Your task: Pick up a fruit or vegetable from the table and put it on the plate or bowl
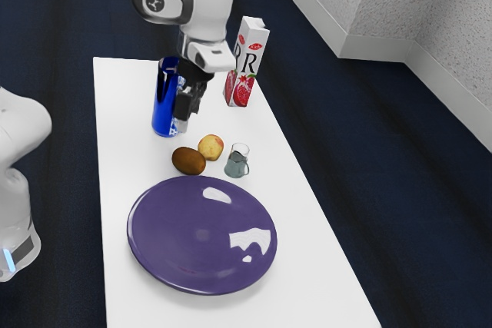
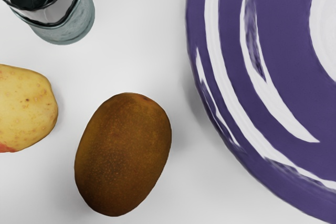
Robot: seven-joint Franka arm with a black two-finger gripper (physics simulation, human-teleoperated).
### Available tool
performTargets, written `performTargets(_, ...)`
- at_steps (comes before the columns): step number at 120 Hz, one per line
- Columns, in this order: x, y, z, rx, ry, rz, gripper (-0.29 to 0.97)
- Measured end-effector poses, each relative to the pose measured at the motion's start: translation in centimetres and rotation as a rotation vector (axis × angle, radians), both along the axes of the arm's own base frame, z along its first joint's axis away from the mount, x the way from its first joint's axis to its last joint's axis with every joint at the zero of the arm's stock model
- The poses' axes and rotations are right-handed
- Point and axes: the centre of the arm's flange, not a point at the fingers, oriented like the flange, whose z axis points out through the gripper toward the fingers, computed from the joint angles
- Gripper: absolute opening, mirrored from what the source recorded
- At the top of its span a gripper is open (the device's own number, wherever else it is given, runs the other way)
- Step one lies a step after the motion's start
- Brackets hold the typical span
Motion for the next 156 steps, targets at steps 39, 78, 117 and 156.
performTargets(39, 2.6, 1.0, -3.9, -0.030, 0.023, -0.088, 0.66)
performTargets(78, 0.0, 1.3, -7.6, -0.050, -0.013, -0.202, 0.66)
performTargets(117, 2.1, 1.7, -10.8, -0.063, -0.041, -0.241, 0.66)
performTargets(156, 2.9, 2.8, -12.8, -0.100, -0.021, -0.242, 0.52)
